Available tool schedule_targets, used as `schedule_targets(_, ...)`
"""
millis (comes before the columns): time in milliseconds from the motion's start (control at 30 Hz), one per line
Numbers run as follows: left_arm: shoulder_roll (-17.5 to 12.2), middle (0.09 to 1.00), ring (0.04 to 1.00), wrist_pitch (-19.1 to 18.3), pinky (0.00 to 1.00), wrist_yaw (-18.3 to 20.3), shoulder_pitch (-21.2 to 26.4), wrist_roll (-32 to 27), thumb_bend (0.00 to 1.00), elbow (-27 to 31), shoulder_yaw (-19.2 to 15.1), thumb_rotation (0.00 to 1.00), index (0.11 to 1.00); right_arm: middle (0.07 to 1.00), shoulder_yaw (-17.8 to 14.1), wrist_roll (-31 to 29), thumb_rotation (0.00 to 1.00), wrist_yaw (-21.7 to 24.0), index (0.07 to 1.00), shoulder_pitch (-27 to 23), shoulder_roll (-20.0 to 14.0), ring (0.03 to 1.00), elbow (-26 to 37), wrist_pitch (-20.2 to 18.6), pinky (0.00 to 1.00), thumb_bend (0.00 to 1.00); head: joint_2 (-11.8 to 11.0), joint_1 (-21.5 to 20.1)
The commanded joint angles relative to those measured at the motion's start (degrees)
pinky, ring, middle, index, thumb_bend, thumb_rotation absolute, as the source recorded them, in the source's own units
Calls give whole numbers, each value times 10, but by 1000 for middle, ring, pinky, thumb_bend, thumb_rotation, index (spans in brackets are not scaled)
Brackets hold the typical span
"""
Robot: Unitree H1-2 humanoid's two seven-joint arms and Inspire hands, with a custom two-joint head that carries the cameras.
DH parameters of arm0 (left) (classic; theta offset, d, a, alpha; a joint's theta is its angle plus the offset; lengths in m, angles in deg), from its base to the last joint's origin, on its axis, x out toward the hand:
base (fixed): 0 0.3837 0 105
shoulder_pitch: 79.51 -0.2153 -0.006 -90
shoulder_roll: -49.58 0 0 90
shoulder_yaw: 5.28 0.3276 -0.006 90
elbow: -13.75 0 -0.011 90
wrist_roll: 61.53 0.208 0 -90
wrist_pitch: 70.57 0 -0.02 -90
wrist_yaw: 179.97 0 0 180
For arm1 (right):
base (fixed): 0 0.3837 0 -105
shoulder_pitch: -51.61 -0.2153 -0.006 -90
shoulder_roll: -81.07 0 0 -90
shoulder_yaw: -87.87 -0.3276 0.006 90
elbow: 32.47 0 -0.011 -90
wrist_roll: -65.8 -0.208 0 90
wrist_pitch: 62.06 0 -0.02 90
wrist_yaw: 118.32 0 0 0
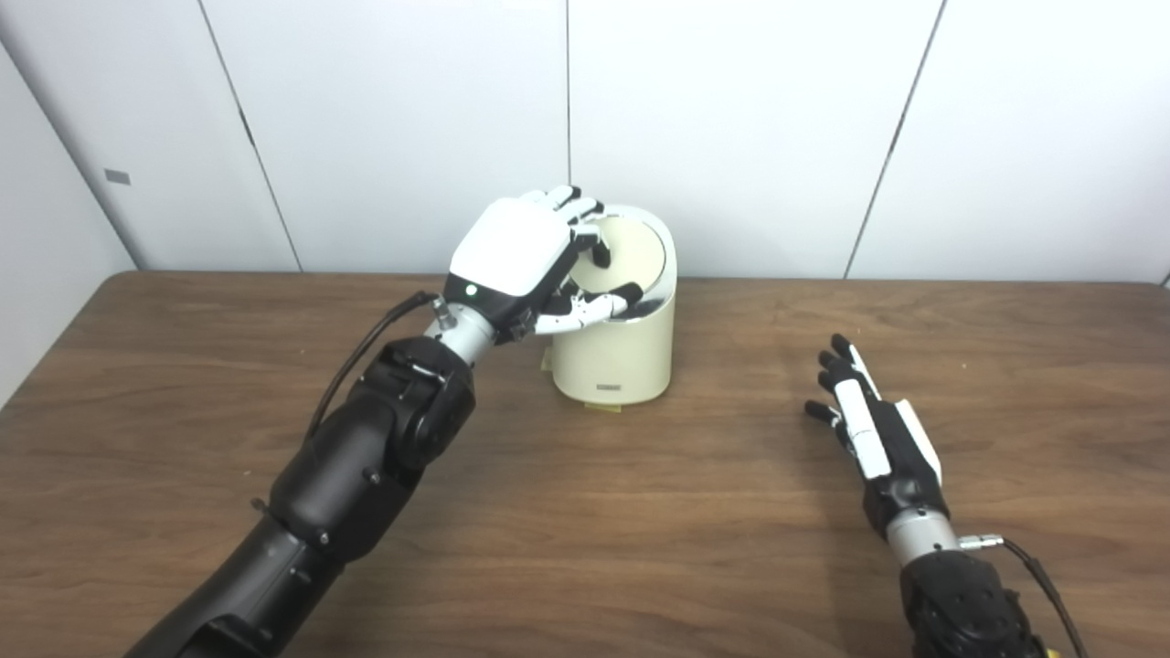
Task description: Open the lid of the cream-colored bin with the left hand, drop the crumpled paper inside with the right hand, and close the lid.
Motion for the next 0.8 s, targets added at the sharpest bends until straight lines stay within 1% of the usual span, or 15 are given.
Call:
schedule_targets(0,-2,958,984,1,922,11,0,26,502,-20,18,997,705,966,1,10,1000,-2,1000,-9,-5,954,11,1,802,613,1,-1)
schedule_targets(133,-7,976,1000,-3,976,6,-9,69,500,-31,43,1000,707,965,0,15,1000,-3,1000,-9,-3,950,18,-3,817,614,2,-3)
schedule_targets(200,-10,992,1000,-7,995,16,-13,87,504,-29,52,1000,716,962,-2,14,1000,-4,1000,-10,-2,947,20,-6,813,607,3,-3)
schedule_targets(367,-14,1000,1000,-15,1000,37,-22,105,505,-16,60,979,715,963,-9,5,1000,-3,1000,-15,-1,954,17,-9,830,604,3,1)
schedule_targets(433,-15,999,1000,-19,1000,42,-24,108,502,-11,60,996,715,965,-12,0,1000,-3,1000,-17,0,955,14,-7,850,609,4,2)
schedule_targets(567,-17,998,1000,-24,1000,40,-26,107,510,10,50,1000,718,968,-16,-7,1000,-2,1000,-23,0,963,7,-4,884,617,3,6)
schedule_targets(633,-15,974,1000,-27,1000,36,-26,98,515,29,39,1000,713,965,-18,-10,1000,-4,1000,-25,2,962,5,-4,871,620,2,6)
schedule_targets(733,-6,938,985,-34,970,31,-31,77,513,60,10,1000,706,963,-15,-6,1000,-3,1000,-27,1,958,2,1,862,616,1,6)
schedule_targets(767,0,932,982,-37,964,23,-34,64,513,75,-5,1000,705,964,-13,-3,1000,-3,1000,-27,0,958,1,1,863,615,1,6)
